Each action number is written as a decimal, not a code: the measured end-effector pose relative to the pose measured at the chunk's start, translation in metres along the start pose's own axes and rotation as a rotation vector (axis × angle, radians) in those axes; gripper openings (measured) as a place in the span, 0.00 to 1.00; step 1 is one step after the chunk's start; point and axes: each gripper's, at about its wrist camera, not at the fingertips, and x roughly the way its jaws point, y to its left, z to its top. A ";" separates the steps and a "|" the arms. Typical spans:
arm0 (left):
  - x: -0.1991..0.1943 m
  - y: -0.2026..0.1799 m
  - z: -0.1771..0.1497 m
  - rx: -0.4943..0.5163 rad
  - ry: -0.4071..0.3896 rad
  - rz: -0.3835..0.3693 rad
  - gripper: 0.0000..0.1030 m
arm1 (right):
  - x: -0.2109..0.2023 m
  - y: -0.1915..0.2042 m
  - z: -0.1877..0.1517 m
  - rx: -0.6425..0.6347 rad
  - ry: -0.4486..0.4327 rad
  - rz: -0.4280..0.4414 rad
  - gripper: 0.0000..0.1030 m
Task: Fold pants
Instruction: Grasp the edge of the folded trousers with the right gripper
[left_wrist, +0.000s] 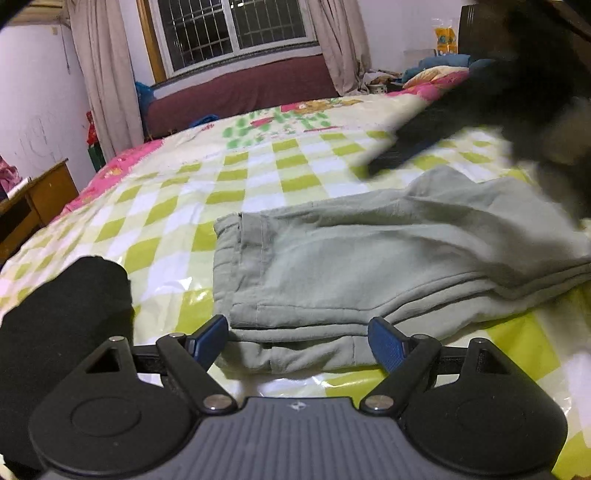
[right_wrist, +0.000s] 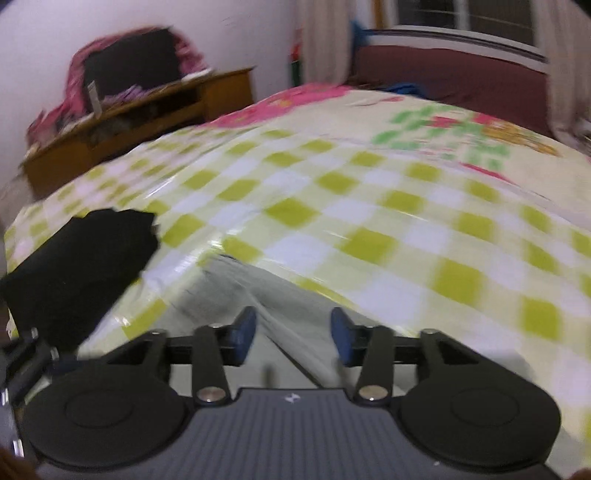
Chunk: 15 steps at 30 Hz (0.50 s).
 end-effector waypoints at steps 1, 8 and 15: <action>-0.002 -0.001 0.001 0.003 -0.006 0.001 0.93 | -0.016 -0.018 -0.010 0.044 -0.007 -0.048 0.46; 0.003 -0.025 0.020 0.037 -0.024 -0.022 0.93 | -0.097 -0.143 -0.092 0.484 0.029 -0.214 0.48; 0.015 -0.073 0.048 0.097 -0.037 -0.143 0.93 | -0.086 -0.174 -0.144 0.760 0.002 0.109 0.48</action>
